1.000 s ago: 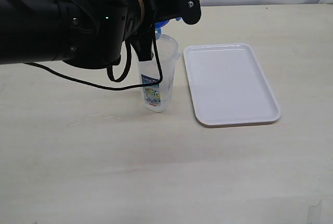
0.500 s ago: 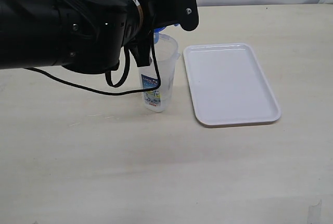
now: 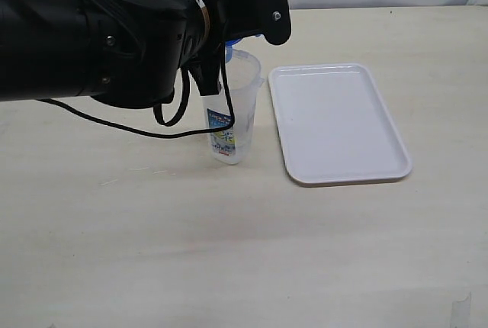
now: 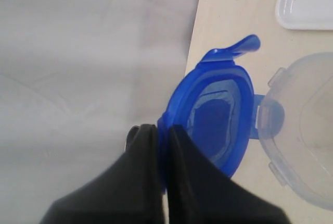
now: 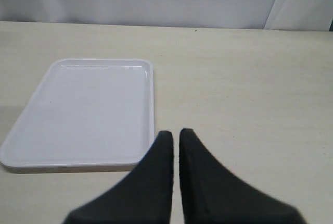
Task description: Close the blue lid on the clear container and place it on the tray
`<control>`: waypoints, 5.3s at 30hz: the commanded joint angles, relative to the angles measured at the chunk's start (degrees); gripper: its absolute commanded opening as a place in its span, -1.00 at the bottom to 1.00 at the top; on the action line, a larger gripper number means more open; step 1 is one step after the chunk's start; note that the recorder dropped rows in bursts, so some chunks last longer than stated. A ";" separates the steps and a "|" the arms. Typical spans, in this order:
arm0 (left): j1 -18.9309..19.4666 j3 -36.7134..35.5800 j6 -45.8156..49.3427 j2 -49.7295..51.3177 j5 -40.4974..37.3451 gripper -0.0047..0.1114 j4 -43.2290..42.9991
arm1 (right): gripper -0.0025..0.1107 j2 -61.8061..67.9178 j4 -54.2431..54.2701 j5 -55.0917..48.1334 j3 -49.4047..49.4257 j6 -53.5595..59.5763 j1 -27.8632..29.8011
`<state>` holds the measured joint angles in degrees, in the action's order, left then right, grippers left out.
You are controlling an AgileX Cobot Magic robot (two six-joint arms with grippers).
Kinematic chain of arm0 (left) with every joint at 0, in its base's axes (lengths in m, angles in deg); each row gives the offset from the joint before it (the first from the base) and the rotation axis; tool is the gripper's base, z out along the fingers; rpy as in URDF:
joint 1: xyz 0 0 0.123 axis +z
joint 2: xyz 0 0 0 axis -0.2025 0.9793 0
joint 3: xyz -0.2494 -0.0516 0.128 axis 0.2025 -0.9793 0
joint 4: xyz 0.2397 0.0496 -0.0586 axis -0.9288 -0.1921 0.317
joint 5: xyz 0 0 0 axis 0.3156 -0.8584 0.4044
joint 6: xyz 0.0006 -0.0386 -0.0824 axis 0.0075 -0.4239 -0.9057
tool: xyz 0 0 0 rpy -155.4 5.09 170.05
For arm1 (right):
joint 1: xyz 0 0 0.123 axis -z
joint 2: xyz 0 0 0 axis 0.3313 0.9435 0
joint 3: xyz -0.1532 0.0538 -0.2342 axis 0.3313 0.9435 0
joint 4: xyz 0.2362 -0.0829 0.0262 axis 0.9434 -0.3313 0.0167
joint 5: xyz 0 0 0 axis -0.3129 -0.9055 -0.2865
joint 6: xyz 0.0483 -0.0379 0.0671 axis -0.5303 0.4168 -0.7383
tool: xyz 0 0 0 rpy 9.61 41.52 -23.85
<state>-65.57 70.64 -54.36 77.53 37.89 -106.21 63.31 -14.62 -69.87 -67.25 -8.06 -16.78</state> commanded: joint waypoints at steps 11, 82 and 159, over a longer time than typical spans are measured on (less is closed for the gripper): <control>-0.14 -0.13 -0.48 -0.29 -0.04 -0.92 -1.42 | -0.88 -0.25 0.10 0.89 0.15 0.00 0.02; -4.84 -0.72 0.89 -0.29 -3.25 -0.92 2.55 | -0.88 -0.25 0.10 0.89 0.15 0.00 0.02; -4.84 -0.72 26.73 -0.29 0.35 -0.92 30.60 | -0.88 -0.25 0.10 0.89 0.15 0.00 0.02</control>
<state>-70.22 69.99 -30.38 77.53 38.34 -77.97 63.31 -14.62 -69.87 -67.25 -8.06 -16.78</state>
